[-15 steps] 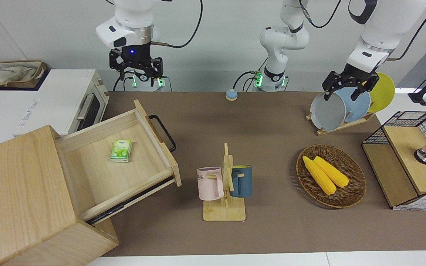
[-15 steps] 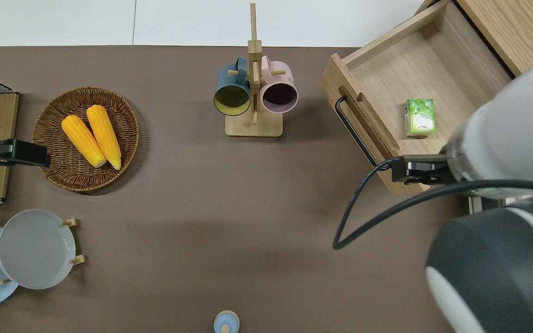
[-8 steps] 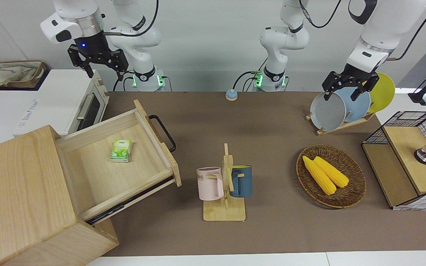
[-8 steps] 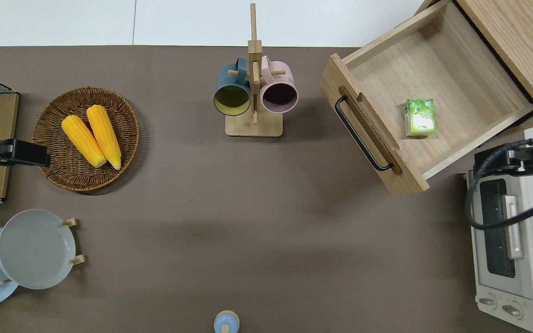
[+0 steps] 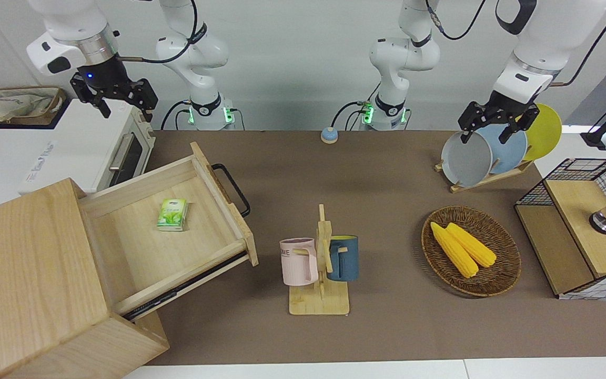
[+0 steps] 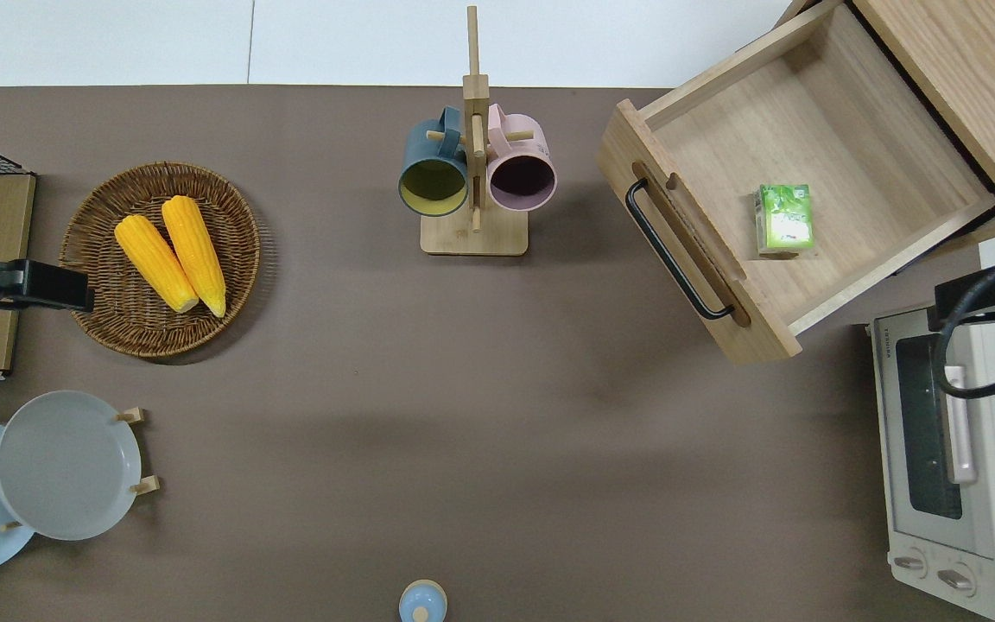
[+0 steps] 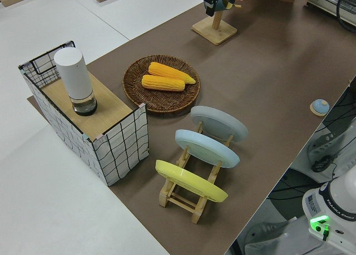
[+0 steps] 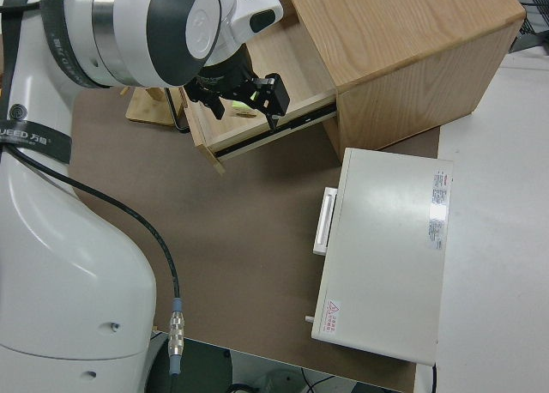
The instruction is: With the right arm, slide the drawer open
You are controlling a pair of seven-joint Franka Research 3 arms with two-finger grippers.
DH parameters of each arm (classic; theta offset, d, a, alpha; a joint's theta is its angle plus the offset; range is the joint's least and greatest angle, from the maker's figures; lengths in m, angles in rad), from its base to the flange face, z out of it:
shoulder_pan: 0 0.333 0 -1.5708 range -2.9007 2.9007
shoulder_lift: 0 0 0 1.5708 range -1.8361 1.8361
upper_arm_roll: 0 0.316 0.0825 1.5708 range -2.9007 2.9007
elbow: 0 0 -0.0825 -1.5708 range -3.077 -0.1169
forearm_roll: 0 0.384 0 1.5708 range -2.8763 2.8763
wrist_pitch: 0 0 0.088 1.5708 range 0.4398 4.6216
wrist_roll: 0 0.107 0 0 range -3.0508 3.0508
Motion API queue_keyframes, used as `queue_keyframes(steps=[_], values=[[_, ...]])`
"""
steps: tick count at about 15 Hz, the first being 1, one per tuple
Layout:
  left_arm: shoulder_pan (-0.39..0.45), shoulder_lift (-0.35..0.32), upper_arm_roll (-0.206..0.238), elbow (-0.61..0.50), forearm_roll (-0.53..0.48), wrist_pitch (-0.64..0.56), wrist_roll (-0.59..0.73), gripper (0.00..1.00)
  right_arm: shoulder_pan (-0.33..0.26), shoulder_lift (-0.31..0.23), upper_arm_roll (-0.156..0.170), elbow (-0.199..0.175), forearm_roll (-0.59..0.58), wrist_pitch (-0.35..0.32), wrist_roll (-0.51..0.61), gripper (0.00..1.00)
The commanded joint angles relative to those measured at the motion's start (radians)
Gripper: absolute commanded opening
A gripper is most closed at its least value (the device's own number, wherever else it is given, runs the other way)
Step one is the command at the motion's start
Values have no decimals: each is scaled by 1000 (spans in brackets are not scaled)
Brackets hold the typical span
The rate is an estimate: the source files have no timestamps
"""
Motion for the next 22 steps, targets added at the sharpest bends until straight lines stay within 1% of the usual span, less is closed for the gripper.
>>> queue_keyframes(steps=[1,3,5,10,14,16,18,19,20,21,22], values=[[-17,12,16,20,14,1,8,998,-26,-20,4,-62,40,55,-15,987],[-17,12,16,20,14,1,8,998,-31,-12,4,-75,31,84,-7,987],[-17,12,16,20,14,1,8,998,-34,-15,4,-122,27,133,-1,987],[-17,12,16,20,14,1,8,995,-36,-21,4,-171,36,202,-1,987],[-17,12,16,20,14,1,8,998,-37,-21,4,-181,40,195,45,987],[-17,12,16,20,15,1,8,995,-37,-24,4,-199,43,207,40,987],[-17,12,16,20,15,1,8,995,-31,-23,4,-201,43,208,40,987],[-17,12,16,20,14,1,8,998,-20,-23,-6,-201,43,207,42,987],[-17,12,16,20,14,1,8,995,-3,-23,-34,-201,43,208,43,987],[-17,12,16,20,14,1,8,998,38,-23,-69,-201,43,207,39,987],[-17,12,16,20,14,1,8,998,70,-23,-112,-199,43,207,37,987]])
